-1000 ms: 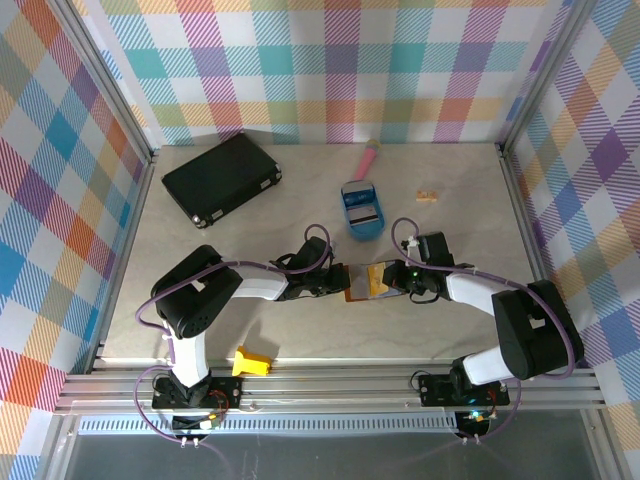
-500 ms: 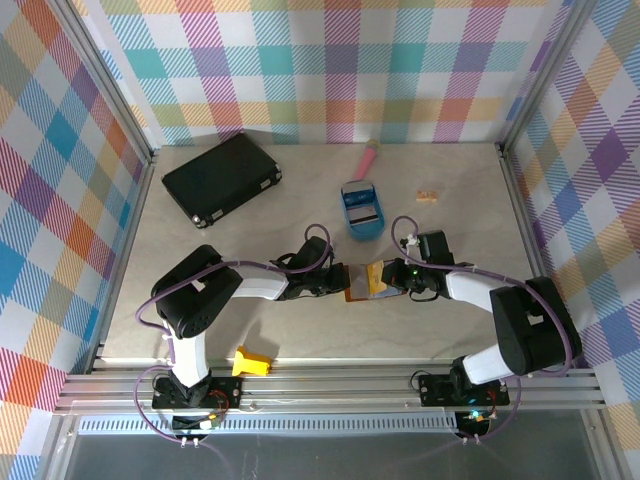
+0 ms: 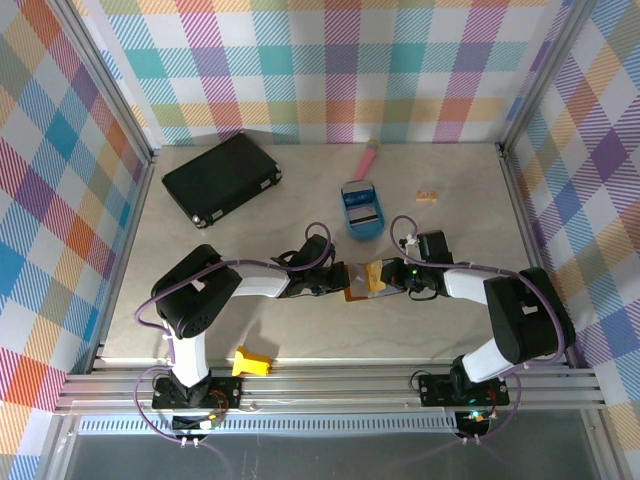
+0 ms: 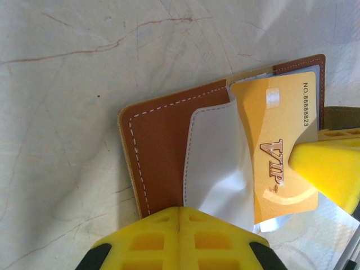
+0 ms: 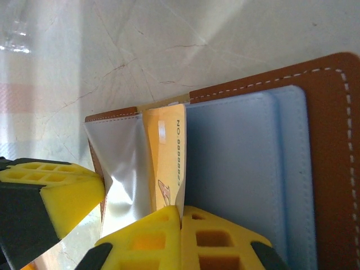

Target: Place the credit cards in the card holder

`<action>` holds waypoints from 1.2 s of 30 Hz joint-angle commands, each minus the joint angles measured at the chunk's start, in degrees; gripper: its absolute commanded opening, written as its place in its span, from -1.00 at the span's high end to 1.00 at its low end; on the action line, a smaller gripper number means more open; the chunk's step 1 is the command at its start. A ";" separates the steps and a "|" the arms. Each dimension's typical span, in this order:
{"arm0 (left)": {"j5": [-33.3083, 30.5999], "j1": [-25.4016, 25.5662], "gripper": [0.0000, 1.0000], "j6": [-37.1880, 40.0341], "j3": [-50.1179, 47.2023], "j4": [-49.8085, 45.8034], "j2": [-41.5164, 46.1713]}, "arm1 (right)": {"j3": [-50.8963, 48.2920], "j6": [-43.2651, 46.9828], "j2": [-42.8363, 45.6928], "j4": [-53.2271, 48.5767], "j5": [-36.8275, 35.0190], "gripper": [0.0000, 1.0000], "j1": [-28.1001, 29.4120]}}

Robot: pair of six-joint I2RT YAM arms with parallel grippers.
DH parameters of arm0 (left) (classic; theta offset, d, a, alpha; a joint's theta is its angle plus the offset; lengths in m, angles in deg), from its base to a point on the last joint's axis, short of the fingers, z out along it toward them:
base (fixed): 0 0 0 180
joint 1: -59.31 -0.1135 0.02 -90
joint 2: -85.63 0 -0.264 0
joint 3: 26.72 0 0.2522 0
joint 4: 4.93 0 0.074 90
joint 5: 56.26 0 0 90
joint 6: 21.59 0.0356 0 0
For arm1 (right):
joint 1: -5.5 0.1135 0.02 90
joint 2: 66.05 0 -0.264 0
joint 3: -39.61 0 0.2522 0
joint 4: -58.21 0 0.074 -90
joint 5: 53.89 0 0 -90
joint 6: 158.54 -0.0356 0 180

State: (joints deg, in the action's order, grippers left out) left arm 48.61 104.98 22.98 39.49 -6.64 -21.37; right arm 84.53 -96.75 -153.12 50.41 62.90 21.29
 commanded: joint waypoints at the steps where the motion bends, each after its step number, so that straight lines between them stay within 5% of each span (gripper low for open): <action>1: -2.56 0.51 0.91 0.19 0.00 -5.88 -2.13 | -0.80 2.28 -1.09 -5.47 0.41 1.00 1.08; 23: -6.04 0.47 0.93 -0.28 0.47 -12.18 -0.47 | -0.52 0.00 0.74 -8.32 -2.62 1.00 1.08; 36: -1.89 0.45 0.83 -2.12 -5.23 3.86 7.15 | -0.23 0.24 1.10 -9.25 -3.11 1.00 1.08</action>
State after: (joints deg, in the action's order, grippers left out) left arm 46.53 105.31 22.50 35.82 -6.53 -17.28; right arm 84.90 -96.77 -151.13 46.10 61.87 22.03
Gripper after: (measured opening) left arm 0.084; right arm 0.040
